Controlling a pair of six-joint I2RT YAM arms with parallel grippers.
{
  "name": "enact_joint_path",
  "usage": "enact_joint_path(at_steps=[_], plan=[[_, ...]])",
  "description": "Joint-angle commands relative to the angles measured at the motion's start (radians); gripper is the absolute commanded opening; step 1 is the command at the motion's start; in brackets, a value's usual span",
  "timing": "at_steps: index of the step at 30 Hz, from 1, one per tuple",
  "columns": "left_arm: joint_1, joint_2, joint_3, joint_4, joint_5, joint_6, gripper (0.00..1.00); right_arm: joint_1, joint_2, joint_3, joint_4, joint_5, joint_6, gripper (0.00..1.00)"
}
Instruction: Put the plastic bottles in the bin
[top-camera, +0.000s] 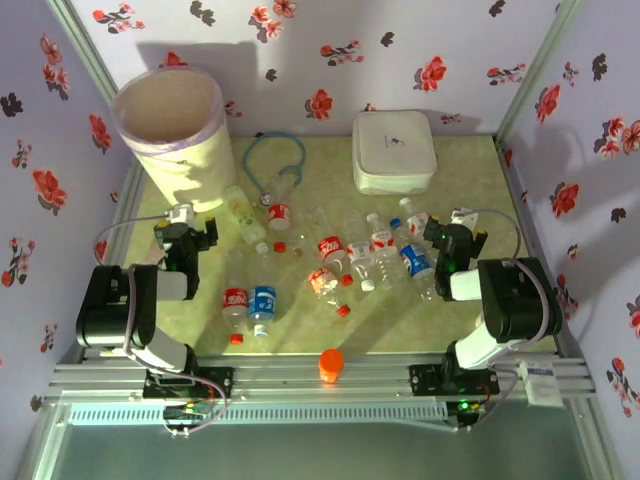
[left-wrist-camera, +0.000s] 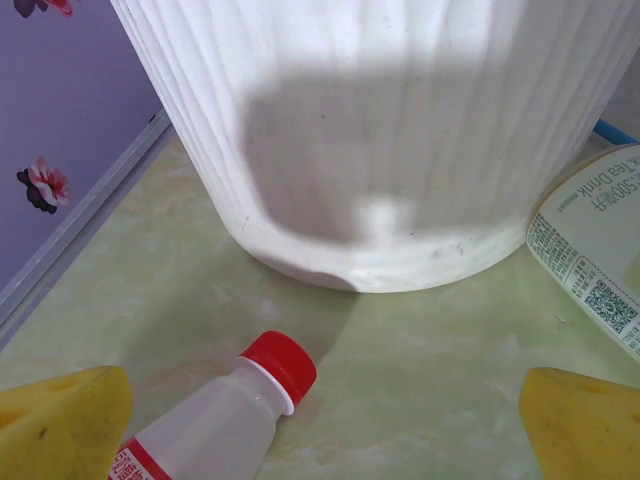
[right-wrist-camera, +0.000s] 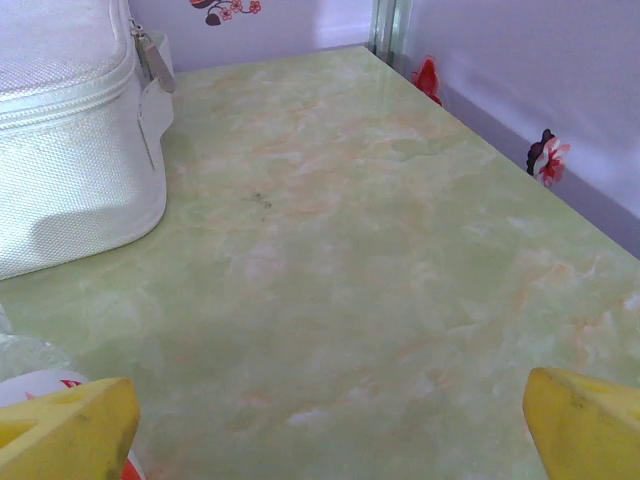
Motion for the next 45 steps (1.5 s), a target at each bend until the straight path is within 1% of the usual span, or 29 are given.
enact_joint_path(at_steps=[1,37,38,39,41,42,43,45], plan=[[0.002,0.006,-0.002,0.037,0.004,-0.001,1.0,-0.007,-0.01,0.012,-0.009,0.008,0.014,0.99],[0.018,0.005,-0.003,0.034,0.014,-0.006,1.0,-0.009,-0.013,0.012,-0.01,0.004,0.016,0.99],[0.018,-0.001,-0.004,0.034,0.001,-0.006,1.0,-0.008,-0.016,0.008,0.004,0.006,0.016,0.99],[0.018,-0.031,-0.006,0.015,-0.013,-0.034,1.0,-0.008,-0.038,0.002,-0.005,-0.002,0.013,0.99],[0.018,-0.14,-0.002,-0.092,-0.058,-0.054,1.0,-0.007,-0.09,-0.002,-0.042,-0.032,-0.007,0.99],[0.018,-0.204,0.004,-0.155,-0.083,-0.064,1.0,-0.005,-0.135,0.008,-0.107,-0.02,-0.003,0.99],[0.018,-0.257,0.018,-0.224,-0.096,-0.075,1.0,-0.005,-0.191,0.033,-0.225,-0.01,0.014,0.99],[0.017,-0.362,0.074,-0.428,-0.102,-0.146,1.0,-0.005,-0.311,0.125,-0.519,-0.001,0.04,0.99]])
